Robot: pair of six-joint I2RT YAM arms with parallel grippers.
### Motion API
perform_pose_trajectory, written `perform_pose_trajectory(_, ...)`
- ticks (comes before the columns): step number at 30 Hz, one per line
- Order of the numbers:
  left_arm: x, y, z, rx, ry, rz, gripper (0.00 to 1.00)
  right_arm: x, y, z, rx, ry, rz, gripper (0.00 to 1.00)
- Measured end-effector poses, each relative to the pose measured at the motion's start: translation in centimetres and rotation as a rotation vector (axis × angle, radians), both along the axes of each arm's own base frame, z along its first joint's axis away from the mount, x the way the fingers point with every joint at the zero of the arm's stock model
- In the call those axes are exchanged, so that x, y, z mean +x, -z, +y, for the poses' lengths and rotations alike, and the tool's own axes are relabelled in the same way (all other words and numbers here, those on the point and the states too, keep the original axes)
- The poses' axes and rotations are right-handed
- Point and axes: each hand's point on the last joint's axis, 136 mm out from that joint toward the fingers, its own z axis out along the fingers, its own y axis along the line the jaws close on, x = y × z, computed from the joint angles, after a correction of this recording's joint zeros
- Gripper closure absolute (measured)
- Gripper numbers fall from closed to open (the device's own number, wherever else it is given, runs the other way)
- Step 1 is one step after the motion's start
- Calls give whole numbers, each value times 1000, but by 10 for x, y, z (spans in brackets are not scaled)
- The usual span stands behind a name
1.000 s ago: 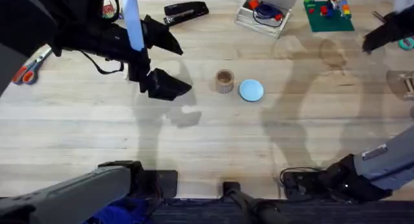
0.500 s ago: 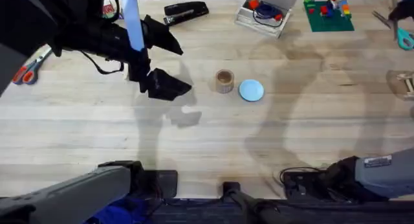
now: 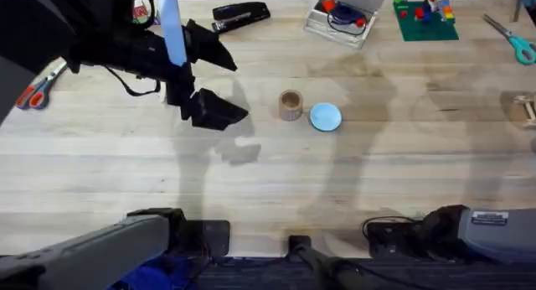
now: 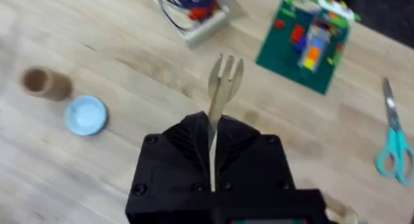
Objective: Pick up a utensil and set it on the pink plate, then put the other utensil in the container.
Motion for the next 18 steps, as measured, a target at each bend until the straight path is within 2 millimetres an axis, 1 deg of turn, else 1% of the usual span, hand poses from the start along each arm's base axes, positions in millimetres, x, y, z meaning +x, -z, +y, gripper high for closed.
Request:
perform_pose_trajectory(8, 0, 0, 0, 0, 0, 0, 5, 2, -24, 35, 171, -140, -108, 972)
perform_pose_trajectory(12, 0, 0, 0, 0, 0, 0, 6, 2, -34, 50, 237, -196, -148, 972)
perform_pose_trajectory(14, 0, 0, 0, 0, 0, 0, 6, 1, -37, 57, 253, -227, -159, 973)
perform_pose_trajectory(18, 0, 0, 0, 0, 0, 0, 6, -5, -38, 84, 277, -329, -159, 973)
